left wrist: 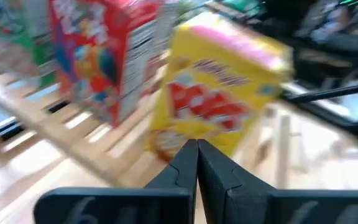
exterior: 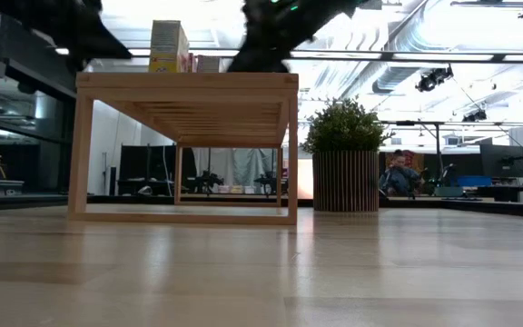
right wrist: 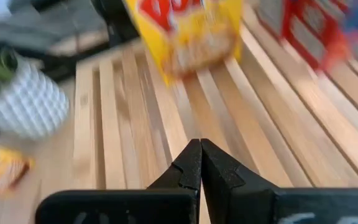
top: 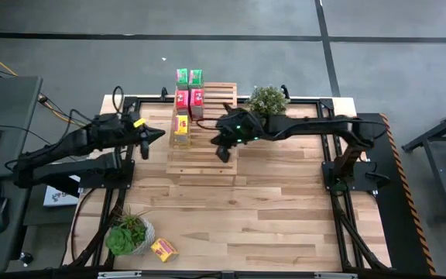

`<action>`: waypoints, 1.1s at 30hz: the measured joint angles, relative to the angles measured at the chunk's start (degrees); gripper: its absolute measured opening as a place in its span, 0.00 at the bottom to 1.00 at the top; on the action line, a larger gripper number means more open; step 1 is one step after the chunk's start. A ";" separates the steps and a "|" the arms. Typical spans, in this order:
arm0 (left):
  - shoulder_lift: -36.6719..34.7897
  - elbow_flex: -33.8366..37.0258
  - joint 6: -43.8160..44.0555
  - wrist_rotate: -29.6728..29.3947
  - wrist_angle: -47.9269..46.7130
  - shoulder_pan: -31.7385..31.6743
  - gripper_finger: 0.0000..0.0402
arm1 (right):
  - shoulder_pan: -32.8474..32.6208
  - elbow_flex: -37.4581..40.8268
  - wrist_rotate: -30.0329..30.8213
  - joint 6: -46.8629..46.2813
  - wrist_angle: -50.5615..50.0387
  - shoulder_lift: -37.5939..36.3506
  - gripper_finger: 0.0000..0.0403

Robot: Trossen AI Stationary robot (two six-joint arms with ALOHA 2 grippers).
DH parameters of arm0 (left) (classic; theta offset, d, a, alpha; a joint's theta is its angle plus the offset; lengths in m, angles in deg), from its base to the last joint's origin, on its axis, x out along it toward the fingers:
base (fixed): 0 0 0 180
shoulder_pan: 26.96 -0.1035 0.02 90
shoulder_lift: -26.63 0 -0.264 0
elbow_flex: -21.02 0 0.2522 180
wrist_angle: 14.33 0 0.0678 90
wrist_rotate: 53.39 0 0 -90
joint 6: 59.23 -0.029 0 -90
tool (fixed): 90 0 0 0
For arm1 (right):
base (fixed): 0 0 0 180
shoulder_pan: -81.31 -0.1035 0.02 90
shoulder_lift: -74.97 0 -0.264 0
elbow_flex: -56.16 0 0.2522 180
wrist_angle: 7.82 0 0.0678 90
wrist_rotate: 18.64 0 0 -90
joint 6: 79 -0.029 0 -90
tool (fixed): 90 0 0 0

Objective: Stack cereal on shelf
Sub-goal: Put the yellow cereal box on the shelf aligned with the other yellow cereal box

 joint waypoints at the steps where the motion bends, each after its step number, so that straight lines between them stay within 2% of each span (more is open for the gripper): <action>1: -0.50 -0.63 0.37 1.16 -0.25 0.00 0.00 | 0.00 0.00 0.20 0.00 -3.42 -1.26 0.00; 4: -1.39 -2.09 3.48 5.54 0.02 0.00 0.02 | -0.02 0.07 2.26 -0.22 -13.64 -4.80 0.00; 8: -1.09 -3.94 4.92 15.47 0.62 0.32 0.11 | -1.29 0.09 6.93 -3.76 -25.00 -8.40 0.00; 12: 0.75 -5.57 6.54 23.42 4.95 2.99 0.26 | -3.74 0.11 11.04 -8.79 -32.21 -11.25 0.00; 16: 4.36 -10.26 6.43 27.07 6.93 7.21 0.44 | -6.07 0.11 14.97 -12.89 -36.96 -13.74 0.00; 19: 9.78 -15.85 5.24 29.50 6.82 11.01 0.55 | -7.26 0.12 18.35 -14.91 -39.81 -15.36 0.00; 22: 16.85 -23.42 3.49 30.70 5.73 15.51 0.63 | -7.82 0.13 20.79 -15.19 -41.17 -16.84 0.00; 26: 27.11 -35.39 -2.54 30.45 -1.73 22.45 0.65 | -7.96 0.13 22.64 -14.72 -41.69 -18.31 0.00; 33: 44.34 -55.46 -13.63 21.34 -23.15 35.40 0.65 | -7.96 0.13 22.97 -10.10 -42.34 -19.05 0.00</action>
